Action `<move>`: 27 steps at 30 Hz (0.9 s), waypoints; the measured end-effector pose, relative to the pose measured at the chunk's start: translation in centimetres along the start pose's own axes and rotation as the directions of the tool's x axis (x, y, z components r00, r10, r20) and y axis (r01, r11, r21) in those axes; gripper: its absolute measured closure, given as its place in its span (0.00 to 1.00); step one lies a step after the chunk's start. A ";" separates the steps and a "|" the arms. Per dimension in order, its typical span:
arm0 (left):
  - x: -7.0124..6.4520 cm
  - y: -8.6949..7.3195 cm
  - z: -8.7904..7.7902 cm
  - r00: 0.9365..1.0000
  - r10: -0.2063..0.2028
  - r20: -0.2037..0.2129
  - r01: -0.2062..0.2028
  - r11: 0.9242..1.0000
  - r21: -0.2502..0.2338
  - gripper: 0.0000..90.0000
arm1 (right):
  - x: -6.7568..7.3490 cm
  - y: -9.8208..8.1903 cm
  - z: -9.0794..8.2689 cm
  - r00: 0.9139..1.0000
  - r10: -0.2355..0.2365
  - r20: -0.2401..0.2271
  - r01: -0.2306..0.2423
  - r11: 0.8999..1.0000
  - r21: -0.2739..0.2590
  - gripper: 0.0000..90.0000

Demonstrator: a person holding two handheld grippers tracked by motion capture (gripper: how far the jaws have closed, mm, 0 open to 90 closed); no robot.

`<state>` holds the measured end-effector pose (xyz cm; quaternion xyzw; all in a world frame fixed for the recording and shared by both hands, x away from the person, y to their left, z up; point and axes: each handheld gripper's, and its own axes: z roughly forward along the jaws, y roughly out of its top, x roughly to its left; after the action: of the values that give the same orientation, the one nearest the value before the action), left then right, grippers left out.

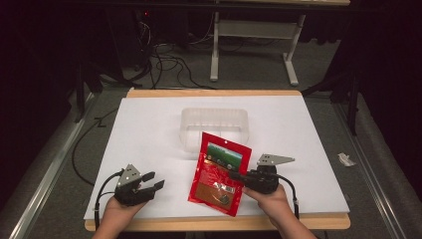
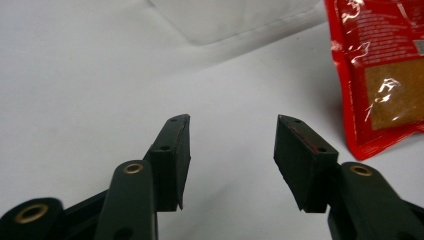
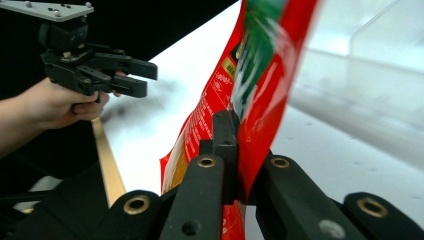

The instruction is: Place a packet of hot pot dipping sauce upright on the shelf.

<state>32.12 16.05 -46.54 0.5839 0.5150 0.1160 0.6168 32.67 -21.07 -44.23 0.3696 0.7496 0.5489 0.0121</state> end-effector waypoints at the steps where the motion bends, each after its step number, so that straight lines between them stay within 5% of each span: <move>1: 0.0 0.0 0.0 1.000 0.000 0.000 0.000 1.000 0.000 0.53 | 0.1 0.1 -0.3 1.000 -0.016 0.010 0.016 1.000 -0.002 1.00; 9: 0.5 0.3 0.0 0.999 0.014 -0.047 -0.017 0.998 -0.055 0.48 | 0.2 0.7 -2.3 0.995 -0.058 0.078 0.063 0.996 -0.067 1.00; 27: 0.5 0.4 -0.1 0.998 0.023 -0.053 -0.027 0.997 -0.075 0.47 | -0.3 1.7 -6.1 0.971 -0.075 0.225 0.121 0.973 -0.197 1.00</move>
<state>32.47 16.60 -46.48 0.5630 0.5188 0.1582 0.6236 31.20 -25.99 -40.50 0.3860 0.6994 0.5800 0.1595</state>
